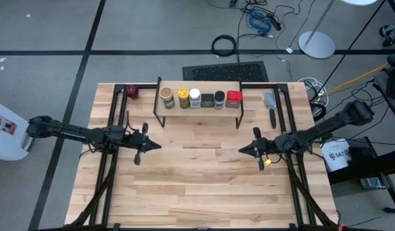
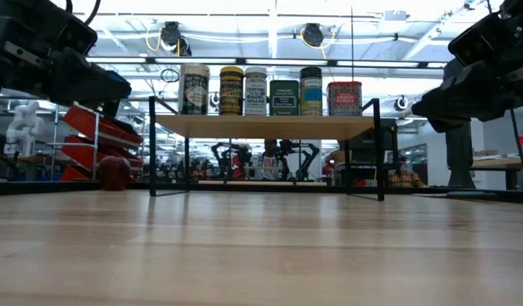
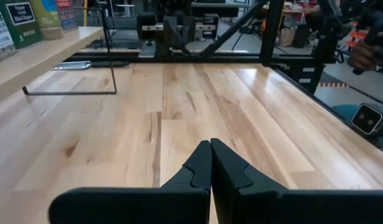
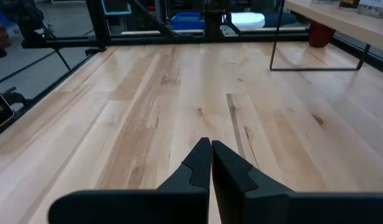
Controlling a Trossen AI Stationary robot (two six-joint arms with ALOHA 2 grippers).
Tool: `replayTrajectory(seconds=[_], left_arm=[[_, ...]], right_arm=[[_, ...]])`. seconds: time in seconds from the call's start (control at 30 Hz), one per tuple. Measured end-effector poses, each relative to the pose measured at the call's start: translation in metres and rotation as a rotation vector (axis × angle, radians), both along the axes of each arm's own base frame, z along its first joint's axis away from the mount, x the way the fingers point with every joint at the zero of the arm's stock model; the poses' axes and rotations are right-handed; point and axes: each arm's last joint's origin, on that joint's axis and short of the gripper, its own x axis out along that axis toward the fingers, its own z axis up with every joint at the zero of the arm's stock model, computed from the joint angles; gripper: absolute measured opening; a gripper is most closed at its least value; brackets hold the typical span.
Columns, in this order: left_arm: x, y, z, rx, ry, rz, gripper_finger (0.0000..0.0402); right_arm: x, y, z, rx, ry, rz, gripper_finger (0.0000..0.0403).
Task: Shelf spices
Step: Return to Home Position
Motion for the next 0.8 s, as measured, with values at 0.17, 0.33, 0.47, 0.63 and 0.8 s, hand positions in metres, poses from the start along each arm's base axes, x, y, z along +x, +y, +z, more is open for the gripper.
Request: replayTrajectory(seconds=[0.17, 0.33, 0.47, 0.63, 0.8], left_arm=[[-0.001, 0.0, -0.002, -0.003, -0.019, 0.008, 0.0002], [-0.001, 0.0, -0.002, -0.003, -0.016, 0.008, 0.0002], [-0.001, 0.0, -0.002, -0.021, -0.013, 0.011, 0.0002], [-0.001, 0.0, -0.001, -0.03, -0.03, 0.013, 0.0002], [0.0, 0.0, 0.003, -0.031, -0.07, 0.012, 0.0002]], right_arm=[[-0.007, -0.002, 0.003, 0.007, 0.002, -0.002, 0.0], [-0.013, -0.004, 0.005, 0.006, 0.006, -0.002, 0.0], [-0.018, -0.006, 0.005, 0.01, 0.016, -0.004, 0.0], [-0.023, -0.008, 0.008, 0.01, -0.002, -0.002, 0.0], [-0.03, -0.01, 0.008, -0.002, 0.001, 0.001, 0.0]])
